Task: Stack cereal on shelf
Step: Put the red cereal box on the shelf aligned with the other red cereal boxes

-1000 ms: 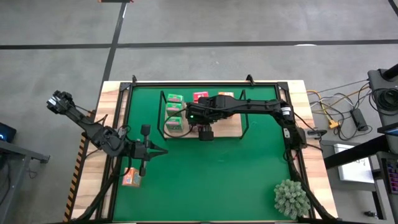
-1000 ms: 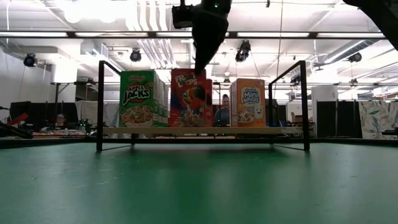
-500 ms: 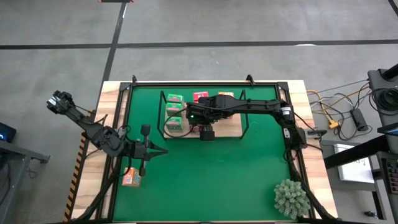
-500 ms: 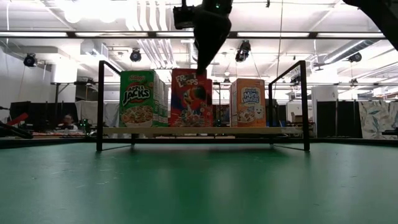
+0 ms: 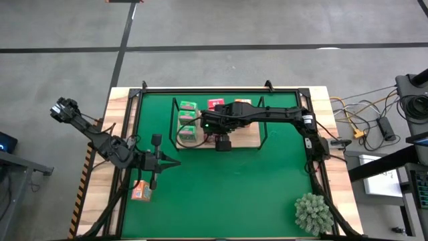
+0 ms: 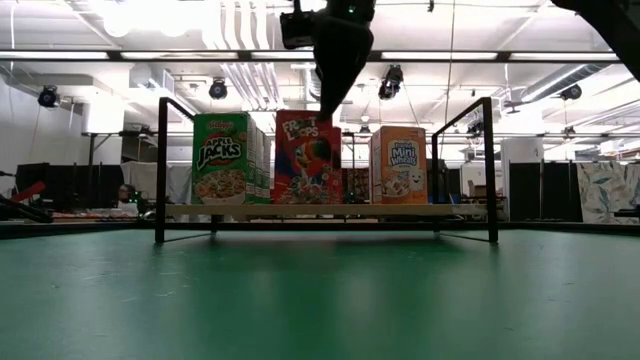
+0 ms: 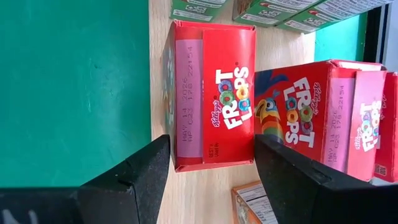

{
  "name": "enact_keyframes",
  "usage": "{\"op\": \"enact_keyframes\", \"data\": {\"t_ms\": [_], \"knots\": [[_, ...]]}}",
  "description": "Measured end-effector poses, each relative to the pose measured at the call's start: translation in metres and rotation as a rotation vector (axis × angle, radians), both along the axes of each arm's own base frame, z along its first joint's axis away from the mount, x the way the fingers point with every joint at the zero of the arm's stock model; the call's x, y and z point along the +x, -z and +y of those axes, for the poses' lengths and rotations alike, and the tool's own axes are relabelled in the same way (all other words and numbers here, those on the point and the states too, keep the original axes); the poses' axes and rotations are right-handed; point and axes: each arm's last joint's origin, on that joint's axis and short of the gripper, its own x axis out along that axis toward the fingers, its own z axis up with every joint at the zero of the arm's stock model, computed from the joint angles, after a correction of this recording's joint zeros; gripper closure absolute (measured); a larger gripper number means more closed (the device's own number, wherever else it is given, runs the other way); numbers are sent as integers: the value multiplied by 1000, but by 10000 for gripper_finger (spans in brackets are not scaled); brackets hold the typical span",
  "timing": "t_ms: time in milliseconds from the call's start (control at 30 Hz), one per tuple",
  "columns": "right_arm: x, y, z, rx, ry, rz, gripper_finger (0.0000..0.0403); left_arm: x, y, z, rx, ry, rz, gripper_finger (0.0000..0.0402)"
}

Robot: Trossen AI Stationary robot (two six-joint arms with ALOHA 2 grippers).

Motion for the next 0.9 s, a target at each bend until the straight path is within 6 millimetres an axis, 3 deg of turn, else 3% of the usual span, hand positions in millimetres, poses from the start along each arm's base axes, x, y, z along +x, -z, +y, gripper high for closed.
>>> {"op": "enact_keyframes", "data": {"t_ms": [900], "knots": [[0,0,1,11,32,-6,182,5,2,-4,-10,1,-16,400]]}}
